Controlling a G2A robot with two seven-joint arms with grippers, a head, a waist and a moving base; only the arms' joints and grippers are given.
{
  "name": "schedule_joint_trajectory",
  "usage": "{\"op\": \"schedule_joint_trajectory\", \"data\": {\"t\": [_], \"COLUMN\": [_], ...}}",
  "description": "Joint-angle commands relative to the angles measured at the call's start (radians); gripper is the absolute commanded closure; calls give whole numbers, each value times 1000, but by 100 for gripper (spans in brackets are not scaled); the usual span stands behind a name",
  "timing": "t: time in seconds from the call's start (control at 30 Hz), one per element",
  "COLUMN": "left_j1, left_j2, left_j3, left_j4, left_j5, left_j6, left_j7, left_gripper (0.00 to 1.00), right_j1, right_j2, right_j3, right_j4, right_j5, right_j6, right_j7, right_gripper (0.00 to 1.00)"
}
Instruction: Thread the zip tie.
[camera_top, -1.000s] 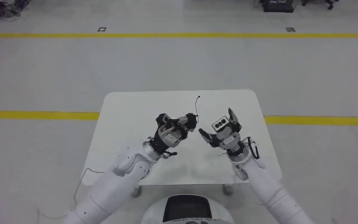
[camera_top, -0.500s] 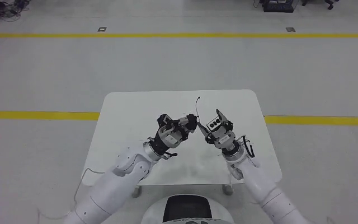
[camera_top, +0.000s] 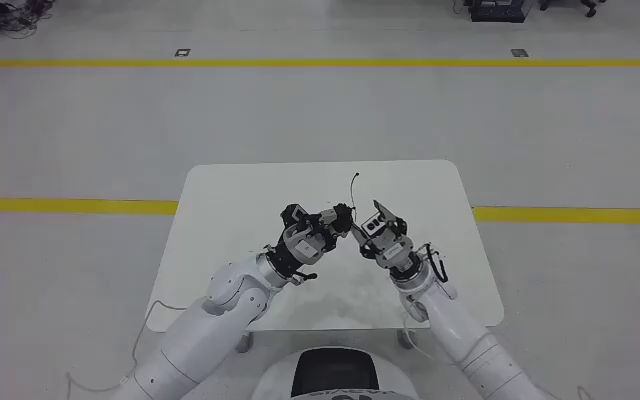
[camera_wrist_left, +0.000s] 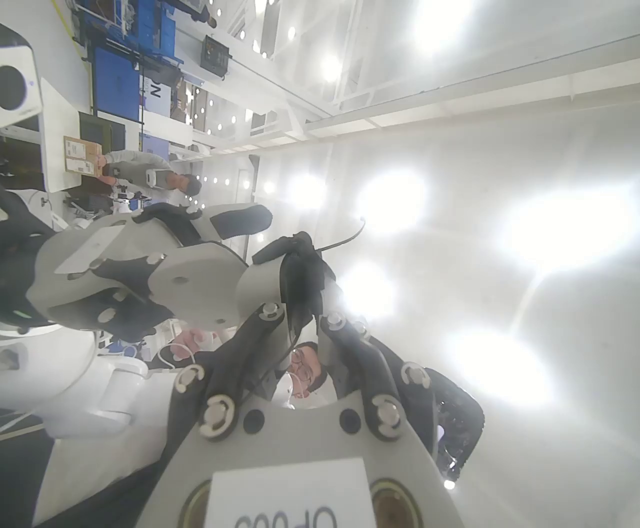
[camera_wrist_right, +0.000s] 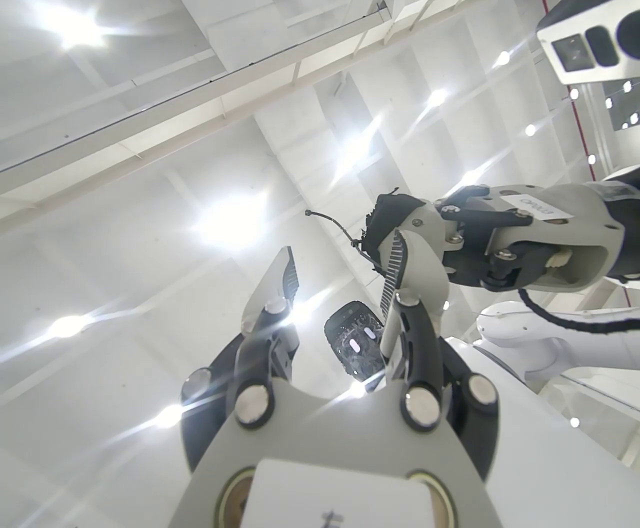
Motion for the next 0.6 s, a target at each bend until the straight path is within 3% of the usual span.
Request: {"op": "schedule_joint_trajectory", "data": {"t": [0.0,0.27,0.57], "left_j1": [0,0,0], "left_j2": [0,0,0], "left_j3": [0,0,0], "left_j4": [0,0,0], "left_j5": [0,0,0], "left_j6": [0,0,0], "left_j7": [0,0,0], "left_gripper": [100,100,100], "right_j1": [1,6,7], "right_j2": [-3,-15,-27], "right_j3": [0,5,12], "right_j4": [1,6,12], "right_j5": [-3,-5,-19], "right_j6": [2,1,4], "right_j7": [2,12,16], "right_gripper": [64,69,87]}}
